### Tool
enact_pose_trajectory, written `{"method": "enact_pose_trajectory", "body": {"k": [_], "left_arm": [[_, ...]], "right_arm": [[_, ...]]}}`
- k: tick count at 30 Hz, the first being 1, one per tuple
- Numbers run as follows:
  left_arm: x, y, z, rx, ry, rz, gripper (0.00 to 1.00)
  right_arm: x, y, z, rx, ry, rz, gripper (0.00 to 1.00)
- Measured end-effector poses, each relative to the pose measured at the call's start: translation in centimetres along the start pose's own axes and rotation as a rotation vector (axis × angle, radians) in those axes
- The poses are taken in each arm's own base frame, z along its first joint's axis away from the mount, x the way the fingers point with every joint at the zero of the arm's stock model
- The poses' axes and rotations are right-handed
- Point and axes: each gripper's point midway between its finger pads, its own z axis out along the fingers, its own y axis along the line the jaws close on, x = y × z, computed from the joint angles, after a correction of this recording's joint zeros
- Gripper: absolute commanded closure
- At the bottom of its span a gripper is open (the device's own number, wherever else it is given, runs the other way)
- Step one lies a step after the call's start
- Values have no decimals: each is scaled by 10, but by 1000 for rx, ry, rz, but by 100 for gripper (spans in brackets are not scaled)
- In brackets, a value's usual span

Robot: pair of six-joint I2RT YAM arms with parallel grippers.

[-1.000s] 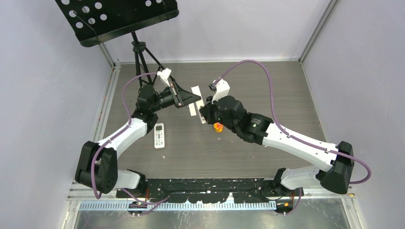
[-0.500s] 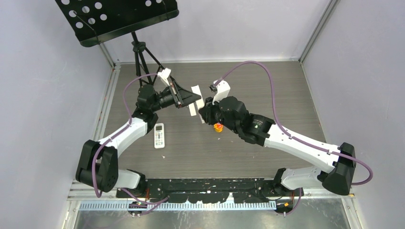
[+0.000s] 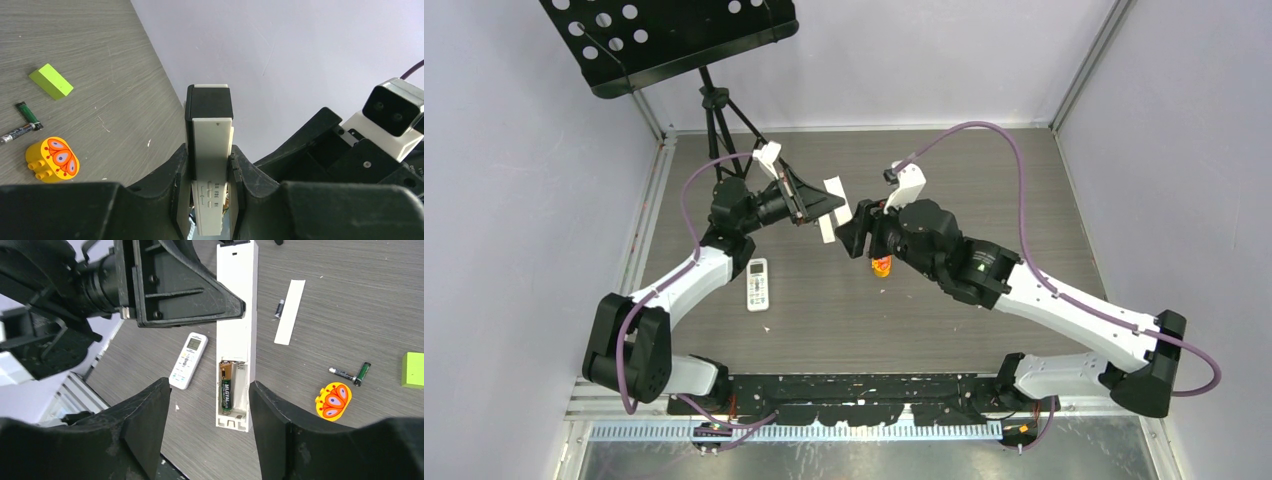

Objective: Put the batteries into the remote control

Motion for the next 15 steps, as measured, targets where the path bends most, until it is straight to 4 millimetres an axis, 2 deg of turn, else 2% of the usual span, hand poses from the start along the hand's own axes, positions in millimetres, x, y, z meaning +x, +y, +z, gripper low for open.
{"method": "enact_pose_trajectory", "body": {"k": [5, 7, 11, 15], "left_arm": [[-6, -5, 1, 18, -29, 26, 100], [-11, -10, 1, 32, -53, 42, 100], [-22, -23, 0, 63, -110, 74, 100], [-36, -38, -2, 90, -184, 83, 100]], "right_arm": [[-20, -1, -17, 19, -58, 118, 18], [-27, -4, -24, 44, -87, 199, 15], [-37, -10, -37, 65, -143, 386, 15], [-33, -10, -38, 66, -147, 532, 14]]}}
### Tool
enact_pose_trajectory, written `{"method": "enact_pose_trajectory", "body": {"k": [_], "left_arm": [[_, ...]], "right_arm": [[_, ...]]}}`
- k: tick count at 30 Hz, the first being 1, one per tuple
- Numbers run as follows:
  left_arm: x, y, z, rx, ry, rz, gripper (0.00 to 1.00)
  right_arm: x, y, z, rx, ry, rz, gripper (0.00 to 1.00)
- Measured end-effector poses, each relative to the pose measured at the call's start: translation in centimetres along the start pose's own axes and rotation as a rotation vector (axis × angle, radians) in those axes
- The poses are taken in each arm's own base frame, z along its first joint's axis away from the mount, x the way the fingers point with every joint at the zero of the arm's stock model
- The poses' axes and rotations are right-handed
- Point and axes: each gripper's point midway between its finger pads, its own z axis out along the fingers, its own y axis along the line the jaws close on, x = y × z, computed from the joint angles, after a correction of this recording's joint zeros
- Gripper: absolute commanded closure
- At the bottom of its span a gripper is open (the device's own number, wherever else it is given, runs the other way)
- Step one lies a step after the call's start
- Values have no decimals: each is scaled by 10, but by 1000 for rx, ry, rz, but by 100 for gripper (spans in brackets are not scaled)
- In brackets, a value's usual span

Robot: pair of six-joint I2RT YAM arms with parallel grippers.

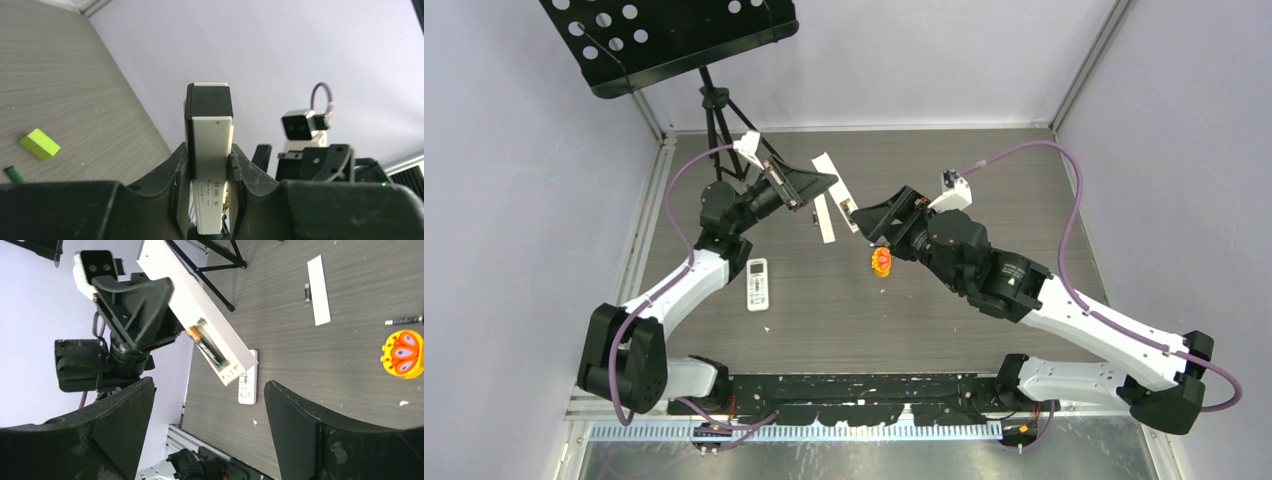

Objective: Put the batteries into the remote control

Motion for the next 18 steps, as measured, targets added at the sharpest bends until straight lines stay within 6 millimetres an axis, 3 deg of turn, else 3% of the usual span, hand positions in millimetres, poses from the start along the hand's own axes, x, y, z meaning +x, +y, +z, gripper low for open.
{"method": "enact_pose_trajectory", "body": {"k": [8, 12, 18], "left_arm": [[-20, -5, 2, -7, -114, -58, 100], [-24, -8, 2, 1, -131, -84, 100], [-25, -16, 0, 16, -137, -94, 100]], "right_arm": [[22, -15, 13, 15, 12, 172, 12], [26, -5, 22, -36, 10, 225, 10], [13, 20, 34, -130, -32, 322, 9]]}}
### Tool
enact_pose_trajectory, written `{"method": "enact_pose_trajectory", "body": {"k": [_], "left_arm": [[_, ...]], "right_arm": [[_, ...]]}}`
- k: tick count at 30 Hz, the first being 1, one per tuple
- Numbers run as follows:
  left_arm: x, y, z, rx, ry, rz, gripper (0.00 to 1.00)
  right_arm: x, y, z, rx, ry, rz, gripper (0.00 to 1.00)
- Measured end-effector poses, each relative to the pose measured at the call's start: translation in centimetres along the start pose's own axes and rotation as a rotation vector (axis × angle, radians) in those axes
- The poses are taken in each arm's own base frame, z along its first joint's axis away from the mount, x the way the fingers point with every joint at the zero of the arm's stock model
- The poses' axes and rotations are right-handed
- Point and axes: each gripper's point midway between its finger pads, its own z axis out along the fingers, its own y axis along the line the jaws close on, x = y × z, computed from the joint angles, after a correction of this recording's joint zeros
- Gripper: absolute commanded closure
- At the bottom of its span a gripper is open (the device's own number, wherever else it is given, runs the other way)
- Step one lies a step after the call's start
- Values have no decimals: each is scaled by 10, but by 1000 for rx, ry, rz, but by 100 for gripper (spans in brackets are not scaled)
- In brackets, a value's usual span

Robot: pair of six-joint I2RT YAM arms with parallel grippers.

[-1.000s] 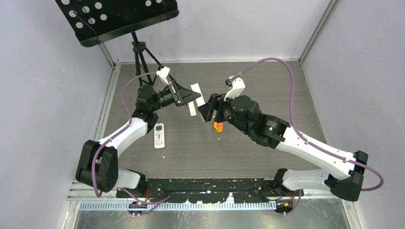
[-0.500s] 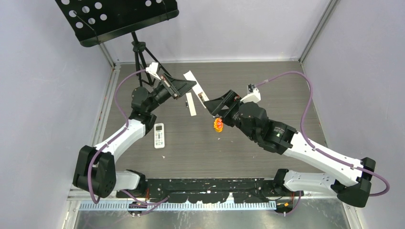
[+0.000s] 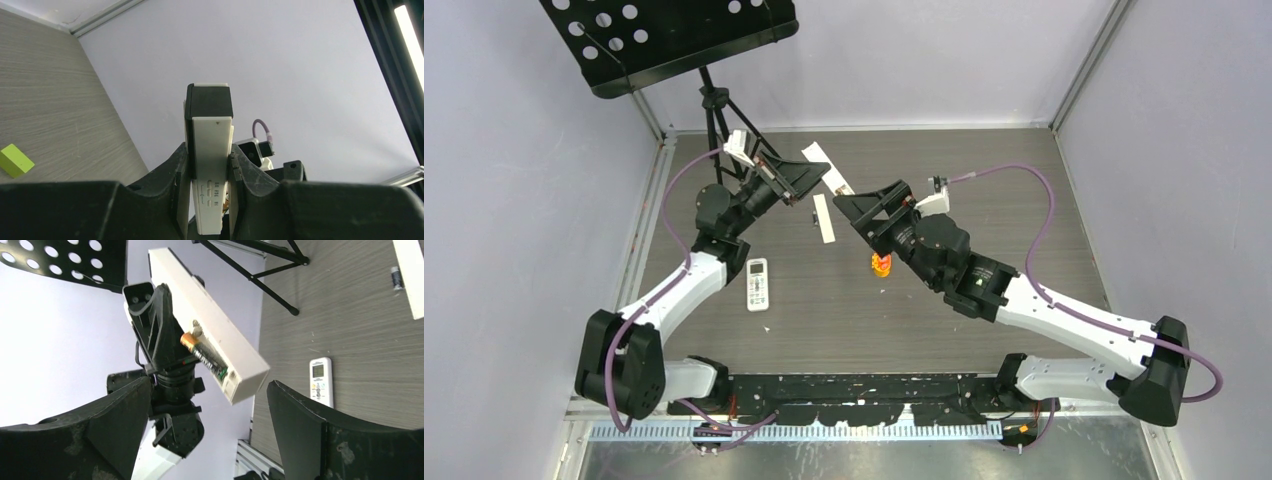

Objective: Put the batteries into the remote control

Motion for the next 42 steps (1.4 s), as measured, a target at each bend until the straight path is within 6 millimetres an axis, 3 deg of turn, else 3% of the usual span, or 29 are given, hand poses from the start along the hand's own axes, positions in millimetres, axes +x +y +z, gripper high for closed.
{"method": "enact_pose_trajectory", "body": {"k": [7, 15, 21, 36, 42], "left_arm": [[0, -15, -4, 30, 1, -1, 100], [3, -16, -5, 31, 17, -2, 100], [5, -12, -5, 18, 26, -7, 100], [4, -8, -5, -2, 23, -26, 100], [2, -6, -5, -18, 17, -57, 100]], "right_arm": [[-9, 2, 18, -24, -34, 64, 11], [-12, 0, 32, -39, -36, 66, 11], [-10, 10, 31, -86, -17, 45, 11], [-8, 4, 36, -86, 4, 12, 51], [-7, 5, 36, -91, 16, 16, 53]]}}
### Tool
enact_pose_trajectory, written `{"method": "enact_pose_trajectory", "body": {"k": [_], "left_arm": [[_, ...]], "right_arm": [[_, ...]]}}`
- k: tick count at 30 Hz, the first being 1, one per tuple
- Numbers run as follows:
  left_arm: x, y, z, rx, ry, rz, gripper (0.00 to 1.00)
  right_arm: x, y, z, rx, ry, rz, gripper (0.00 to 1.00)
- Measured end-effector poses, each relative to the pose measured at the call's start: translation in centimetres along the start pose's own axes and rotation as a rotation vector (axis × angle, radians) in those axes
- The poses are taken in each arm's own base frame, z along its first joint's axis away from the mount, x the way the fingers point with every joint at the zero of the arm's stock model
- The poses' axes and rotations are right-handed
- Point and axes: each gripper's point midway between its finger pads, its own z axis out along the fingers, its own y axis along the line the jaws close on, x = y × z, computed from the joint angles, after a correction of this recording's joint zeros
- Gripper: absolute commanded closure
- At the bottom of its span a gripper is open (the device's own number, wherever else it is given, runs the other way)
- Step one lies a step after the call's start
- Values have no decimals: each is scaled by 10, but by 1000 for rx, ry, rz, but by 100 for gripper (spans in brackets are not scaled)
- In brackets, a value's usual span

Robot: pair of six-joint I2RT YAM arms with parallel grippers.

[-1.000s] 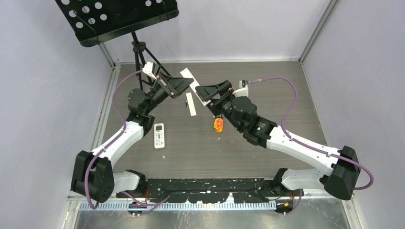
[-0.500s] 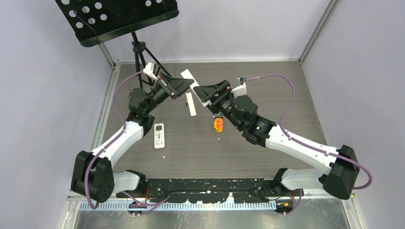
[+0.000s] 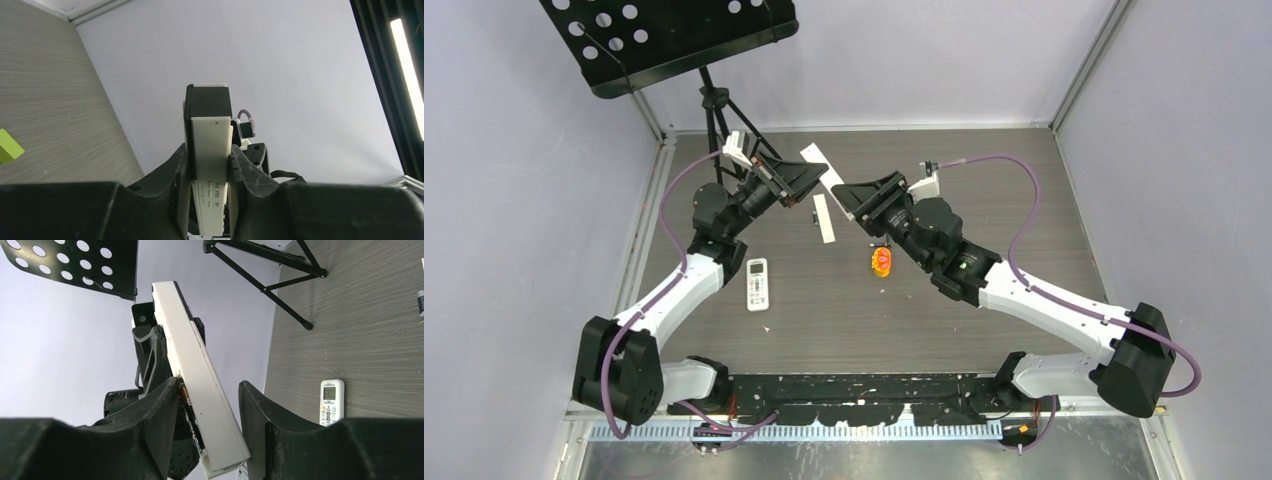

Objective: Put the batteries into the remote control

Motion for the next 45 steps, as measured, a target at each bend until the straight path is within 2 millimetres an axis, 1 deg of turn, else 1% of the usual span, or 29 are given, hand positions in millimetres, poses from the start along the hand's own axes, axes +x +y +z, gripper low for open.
{"method": "enact_pose_trajectory", "body": {"k": [1, 2, 4, 5, 6, 7, 8, 11, 14, 16, 17, 18, 19, 20, 22, 23, 25, 26, 27, 29, 32, 34, 36, 40, 45], "left_arm": [[0, 0, 0, -3, 0, -6, 100], [0, 1, 0, -8, -1, -16, 100], [-1, 2, 0, -16, -2, -36, 100], [-1, 2, 0, -18, 0, -37, 100], [1, 3, 0, -21, 7, -40, 100], [3, 4, 0, -24, 14, -43, 100], [4, 5, 0, -29, 19, -44, 100], [7, 9, -1, -42, 37, -31, 100], [5, 17, -5, -61, 50, 9, 100], [-4, 31, -12, -102, 41, 48, 100], [-10, 41, -17, -133, 31, 70, 100], [-14, 53, -22, -170, 23, 84, 100], [-17, 65, -28, -211, 21, 96, 100], [-19, 77, -35, -256, 19, 112, 100], [-17, 98, -49, -345, 28, 134, 100], [-13, 104, -54, -379, 38, 147, 100], [-8, 109, -64, -423, 59, 178, 100], [-6, 110, -67, -437, 68, 196, 100], [-5, 110, -70, -448, 74, 213, 100], [-4, 112, -75, -465, 82, 240, 100], [-2, 117, -79, -489, 92, 256, 100], [-1, 120, -81, -499, 97, 256, 100], [0, 122, -82, -503, 100, 256, 100], [2, 123, -83, -503, 112, 264, 100], [7, 120, -80, -467, 144, 267, 100]], "right_arm": [[0, 0, 0, -1, 1, 0, 52], [0, 0, 0, -2, 1, 0, 47], [0, 0, 0, -5, 2, -2, 28], [0, 1, 0, -6, 4, -4, 21], [2, 2, 0, -12, 10, -11, 17], [2, 3, -1, -17, 14, -14, 15], [2, 3, -1, -21, 17, -22, 13], [0, 5, -5, -30, 21, -51, 13], [-12, -1, -17, -11, 11, -90, 16], [-24, -10, -25, 27, -5, -126, 20], [-33, -16, -32, 60, -14, -155, 22], [-37, -22, -35, 84, -18, -178, 23], [-43, -34, -41, 146, -17, -223, 23], [-45, -42, -43, 184, -15, -249, 22], [-47, -68, -46, 314, 12, -326, 19], [-46, -81, -46, 373, 29, -362, 18], [-41, -112, -44, 498, 76, -433, 18], [-37, -130, -42, 561, 104, -469, 20], [-34, -145, -41, 612, 129, -498, 24], [-26, -186, -39, 744, 199, -565, 33], [-20, -230, -34, 884, 283, -614, 42], [-22, -247, -27, 938, 307, -632, 48], [-26, -260, -17, 972, 322, -657, 55], [-30, -279, 2, 985, 344, -724, 59], [-24, -298, 19, 984, 401, -793, 68]]}}
